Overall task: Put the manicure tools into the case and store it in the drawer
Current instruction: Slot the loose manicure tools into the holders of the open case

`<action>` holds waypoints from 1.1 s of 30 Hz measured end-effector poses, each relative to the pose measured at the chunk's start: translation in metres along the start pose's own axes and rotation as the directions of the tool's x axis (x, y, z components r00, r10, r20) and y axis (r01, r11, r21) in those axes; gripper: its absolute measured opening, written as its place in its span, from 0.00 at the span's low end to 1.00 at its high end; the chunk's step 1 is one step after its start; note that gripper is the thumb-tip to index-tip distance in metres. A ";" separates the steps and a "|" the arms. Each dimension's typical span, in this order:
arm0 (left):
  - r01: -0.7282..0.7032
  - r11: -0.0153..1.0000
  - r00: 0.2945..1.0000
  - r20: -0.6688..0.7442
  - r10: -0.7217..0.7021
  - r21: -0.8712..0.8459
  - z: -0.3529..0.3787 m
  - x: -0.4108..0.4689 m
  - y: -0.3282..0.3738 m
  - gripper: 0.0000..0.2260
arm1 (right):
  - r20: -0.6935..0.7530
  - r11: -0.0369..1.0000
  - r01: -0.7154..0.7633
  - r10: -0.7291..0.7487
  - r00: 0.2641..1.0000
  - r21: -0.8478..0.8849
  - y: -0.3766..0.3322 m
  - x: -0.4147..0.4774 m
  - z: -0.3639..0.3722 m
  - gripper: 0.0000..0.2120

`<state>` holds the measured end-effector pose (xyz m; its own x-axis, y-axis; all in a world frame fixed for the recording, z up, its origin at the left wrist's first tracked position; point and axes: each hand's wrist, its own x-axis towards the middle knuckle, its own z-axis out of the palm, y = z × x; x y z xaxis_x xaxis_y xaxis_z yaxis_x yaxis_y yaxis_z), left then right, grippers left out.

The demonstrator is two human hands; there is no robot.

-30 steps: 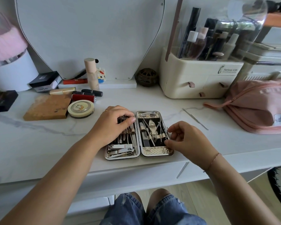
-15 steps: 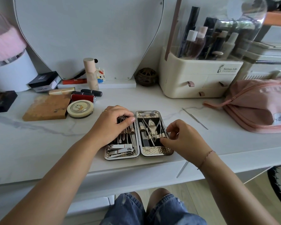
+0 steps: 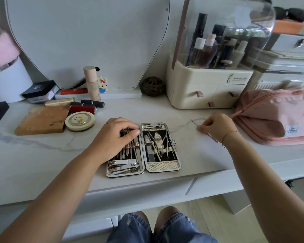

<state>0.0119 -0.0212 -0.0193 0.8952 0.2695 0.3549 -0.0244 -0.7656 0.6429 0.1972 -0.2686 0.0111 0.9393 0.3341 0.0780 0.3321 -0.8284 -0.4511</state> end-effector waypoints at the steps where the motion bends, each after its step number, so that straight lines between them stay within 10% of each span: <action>1: 0.000 1.000 1.000 0.001 0.000 0.002 0.000 0.000 0.000 0.10 | 0.003 1.000 -0.004 0.004 1.000 -0.009 -0.003 0.001 0.001 0.13; 14: 0.005 1.000 1.000 0.003 -0.005 0.008 0.000 0.000 0.000 0.10 | -0.051 0.999 0.032 -0.030 0.998 0.025 -0.014 0.005 0.003 0.14; 20: 0.005 1.000 1.000 0.008 -0.006 0.012 0.000 0.001 0.000 0.11 | 0.177 0.751 -0.023 -0.126 0.976 0.660 -0.041 -0.017 0.005 0.04; 33: 0.004 1.000 1.000 0.008 -0.004 0.009 0.000 0.001 0.000 0.12 | 0.305 0.857 0.018 -0.202 0.931 0.515 -0.060 -0.034 0.021 0.03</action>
<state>0.0125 -0.0208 -0.0185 0.8989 0.2678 0.3468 -0.0167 -0.7699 0.6379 0.1431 -0.2210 0.0165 0.7809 0.6154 -0.1071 0.2570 -0.4728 -0.8429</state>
